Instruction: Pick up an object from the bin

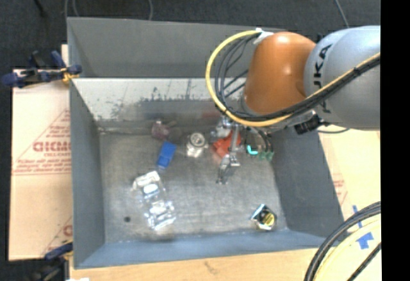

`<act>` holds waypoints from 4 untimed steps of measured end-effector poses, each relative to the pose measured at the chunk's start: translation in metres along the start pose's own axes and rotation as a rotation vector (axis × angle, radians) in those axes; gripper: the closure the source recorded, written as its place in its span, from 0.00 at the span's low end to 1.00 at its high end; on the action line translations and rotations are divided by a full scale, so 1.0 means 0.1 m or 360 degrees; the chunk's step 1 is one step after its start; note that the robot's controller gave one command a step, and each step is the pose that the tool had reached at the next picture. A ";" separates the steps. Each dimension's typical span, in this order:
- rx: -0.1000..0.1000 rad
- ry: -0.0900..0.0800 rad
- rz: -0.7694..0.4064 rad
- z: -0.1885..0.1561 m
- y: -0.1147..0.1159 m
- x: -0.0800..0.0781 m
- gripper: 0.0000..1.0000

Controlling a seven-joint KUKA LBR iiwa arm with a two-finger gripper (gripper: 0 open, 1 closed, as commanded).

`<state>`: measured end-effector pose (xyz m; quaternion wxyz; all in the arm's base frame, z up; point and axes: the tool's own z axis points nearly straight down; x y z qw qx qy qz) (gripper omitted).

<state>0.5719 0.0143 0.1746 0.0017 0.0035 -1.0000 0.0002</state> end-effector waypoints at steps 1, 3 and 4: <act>-0.0001 -0.0012 0.0000 -0.04 0.00 -0.02 1.00; -0.0001 -0.0004 -0.0561 0.42 0.24 0.27 0.00; -0.0004 -0.0019 -0.0332 -0.01 0.74 -0.06 0.00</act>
Offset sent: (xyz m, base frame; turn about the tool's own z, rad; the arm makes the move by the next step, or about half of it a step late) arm 0.0000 0.0000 0.0000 0.0000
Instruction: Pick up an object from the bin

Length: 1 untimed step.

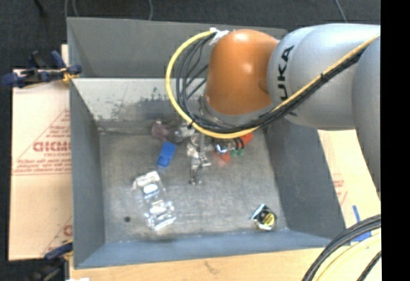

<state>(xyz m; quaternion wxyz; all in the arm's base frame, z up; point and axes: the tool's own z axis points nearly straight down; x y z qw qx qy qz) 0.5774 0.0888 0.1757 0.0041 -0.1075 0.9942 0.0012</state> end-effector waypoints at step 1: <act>0.0007 -0.0044 -0.0194 0.75 -0.02 -0.30 0.00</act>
Offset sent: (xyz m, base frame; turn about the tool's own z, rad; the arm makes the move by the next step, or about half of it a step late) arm 0.0249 0.0045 -0.1057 -0.1322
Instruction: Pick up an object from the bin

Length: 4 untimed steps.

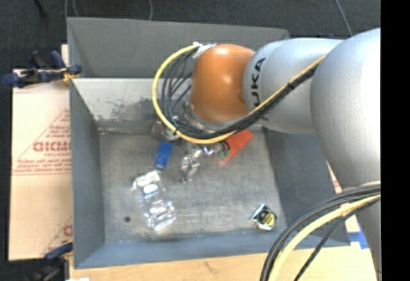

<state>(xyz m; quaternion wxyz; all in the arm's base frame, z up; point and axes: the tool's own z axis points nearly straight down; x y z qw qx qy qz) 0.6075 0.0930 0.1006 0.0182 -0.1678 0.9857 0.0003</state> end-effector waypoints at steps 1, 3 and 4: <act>-0.0008 0.0039 -0.0216 0.23 -0.02 -0.19 0.00; -0.0010 0.0040 -0.0423 -0.19 -0.57 -0.30 0.00; -0.0014 0.0052 -0.0490 -0.03 -0.95 -0.04 0.00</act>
Offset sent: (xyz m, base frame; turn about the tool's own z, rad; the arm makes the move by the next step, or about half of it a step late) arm 0.0161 0.0052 -0.0249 -0.1383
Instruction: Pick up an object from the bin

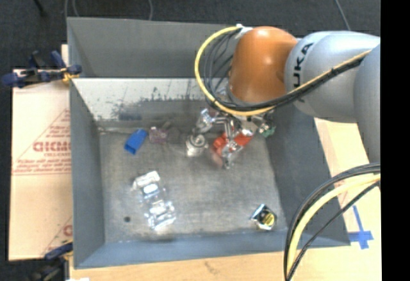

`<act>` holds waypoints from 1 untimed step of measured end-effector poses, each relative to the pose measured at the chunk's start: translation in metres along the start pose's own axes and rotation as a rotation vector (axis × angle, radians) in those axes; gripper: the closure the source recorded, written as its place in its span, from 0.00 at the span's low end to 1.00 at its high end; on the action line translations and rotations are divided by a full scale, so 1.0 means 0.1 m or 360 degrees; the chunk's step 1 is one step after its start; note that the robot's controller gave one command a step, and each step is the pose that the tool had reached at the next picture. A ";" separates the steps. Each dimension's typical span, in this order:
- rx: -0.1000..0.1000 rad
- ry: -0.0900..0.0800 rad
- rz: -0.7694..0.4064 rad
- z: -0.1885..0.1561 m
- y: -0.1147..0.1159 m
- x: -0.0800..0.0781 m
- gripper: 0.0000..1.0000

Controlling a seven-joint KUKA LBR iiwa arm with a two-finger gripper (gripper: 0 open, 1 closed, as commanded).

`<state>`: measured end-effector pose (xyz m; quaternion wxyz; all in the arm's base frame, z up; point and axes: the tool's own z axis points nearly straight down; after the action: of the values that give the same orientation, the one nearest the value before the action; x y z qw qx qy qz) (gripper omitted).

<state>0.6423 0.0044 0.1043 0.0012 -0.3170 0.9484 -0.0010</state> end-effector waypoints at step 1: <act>0.0018 -0.0019 -0.0311 0.17 0.01 -0.22 0.00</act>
Offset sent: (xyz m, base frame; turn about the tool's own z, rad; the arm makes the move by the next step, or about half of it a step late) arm 0.0111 0.0182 -0.0251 -0.2006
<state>0.6594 0.0191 0.0872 0.0086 -0.4081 0.9129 -0.0046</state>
